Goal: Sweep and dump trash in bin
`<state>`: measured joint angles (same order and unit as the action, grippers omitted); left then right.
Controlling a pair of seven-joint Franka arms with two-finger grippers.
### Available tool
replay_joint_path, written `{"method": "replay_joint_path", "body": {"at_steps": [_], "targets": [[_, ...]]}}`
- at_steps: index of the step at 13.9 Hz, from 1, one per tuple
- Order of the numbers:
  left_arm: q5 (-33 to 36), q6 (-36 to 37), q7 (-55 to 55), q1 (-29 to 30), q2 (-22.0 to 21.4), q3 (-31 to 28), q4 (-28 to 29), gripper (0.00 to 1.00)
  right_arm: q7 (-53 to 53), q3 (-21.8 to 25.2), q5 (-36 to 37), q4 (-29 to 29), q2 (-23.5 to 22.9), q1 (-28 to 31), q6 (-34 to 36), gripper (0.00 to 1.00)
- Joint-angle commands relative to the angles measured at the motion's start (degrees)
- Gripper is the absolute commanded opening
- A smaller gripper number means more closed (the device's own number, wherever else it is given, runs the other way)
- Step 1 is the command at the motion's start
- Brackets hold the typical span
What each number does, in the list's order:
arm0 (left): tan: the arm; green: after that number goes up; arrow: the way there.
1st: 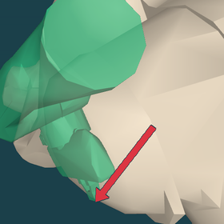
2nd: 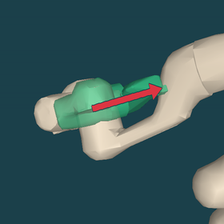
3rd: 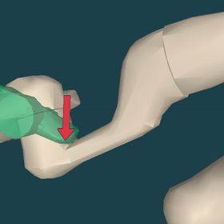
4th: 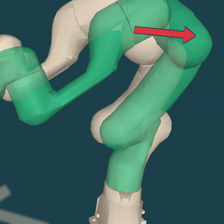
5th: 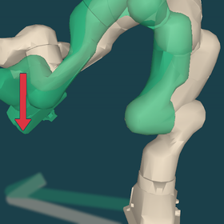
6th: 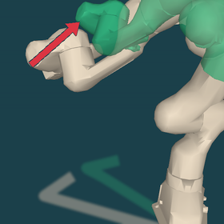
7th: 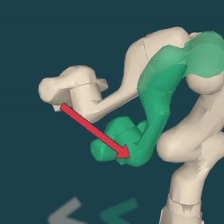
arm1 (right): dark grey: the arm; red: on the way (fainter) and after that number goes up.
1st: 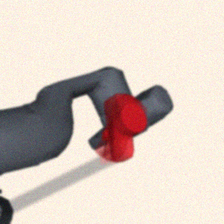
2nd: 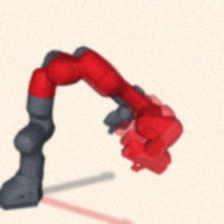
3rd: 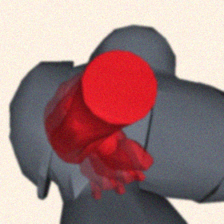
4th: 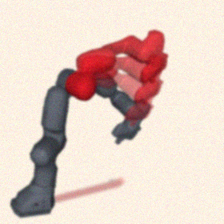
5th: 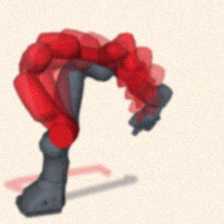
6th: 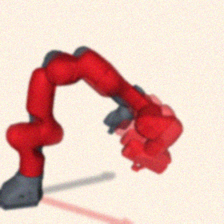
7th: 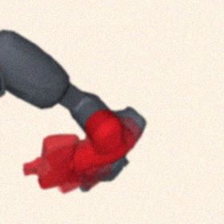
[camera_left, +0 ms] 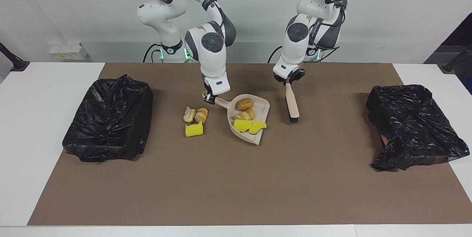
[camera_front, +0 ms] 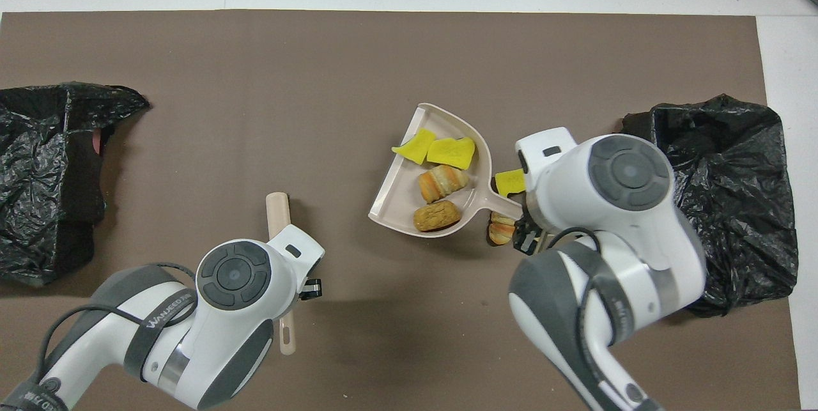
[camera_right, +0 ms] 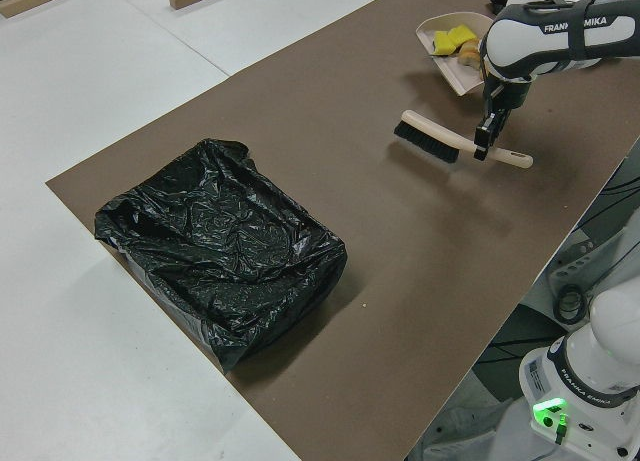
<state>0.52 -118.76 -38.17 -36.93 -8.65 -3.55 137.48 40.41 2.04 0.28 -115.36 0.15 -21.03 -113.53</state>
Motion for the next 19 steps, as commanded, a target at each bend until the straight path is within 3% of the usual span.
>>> {"method": "replay_joint_path", "body": {"at_steps": [1,6,8,9,11,14,19], "targets": [[-4.80,-2.95,-3.05,-3.57,-3.91,0.48,4.36,0.00,3.96,-0.19,-0.01,0.31,4.23,7.55,3.74,0.00],[-10.62,-9.89,-6.90,-13.76,-4.09,0.48,7.71,0.00,20.18,0.34,0.25,1.62,6.27,24.33,8.06,0.00],[-10.71,-10.61,-8.24,-14.31,-3.92,0.56,7.63,0.00,29.68,0.42,1.21,1.62,6.35,31.63,7.88,0.00],[-10.71,-10.52,-8.24,-14.14,-3.92,0.48,7.71,0.24,33.73,0.51,2.26,1.62,6.44,34.62,7.88,0.00],[-10.80,-9.47,-7.37,-13.52,-3.48,0.21,7.02,1.00,39.02,0.43,7.43,1.89,6.44,39.82,6.92,0.00],[-10.62,-7.37,-7.19,-8.27,-0.41,0.04,3.07,1.00,41.84,0.42,14.30,2.15,5.65,44.58,3.59,0.00],[-6.67,-4.12,-0.18,2.89,0.65,-0.23,-2.38,1.00,52.99,-0.54,31.25,5.83,2.85,43.53,2.69,0.00]]}}
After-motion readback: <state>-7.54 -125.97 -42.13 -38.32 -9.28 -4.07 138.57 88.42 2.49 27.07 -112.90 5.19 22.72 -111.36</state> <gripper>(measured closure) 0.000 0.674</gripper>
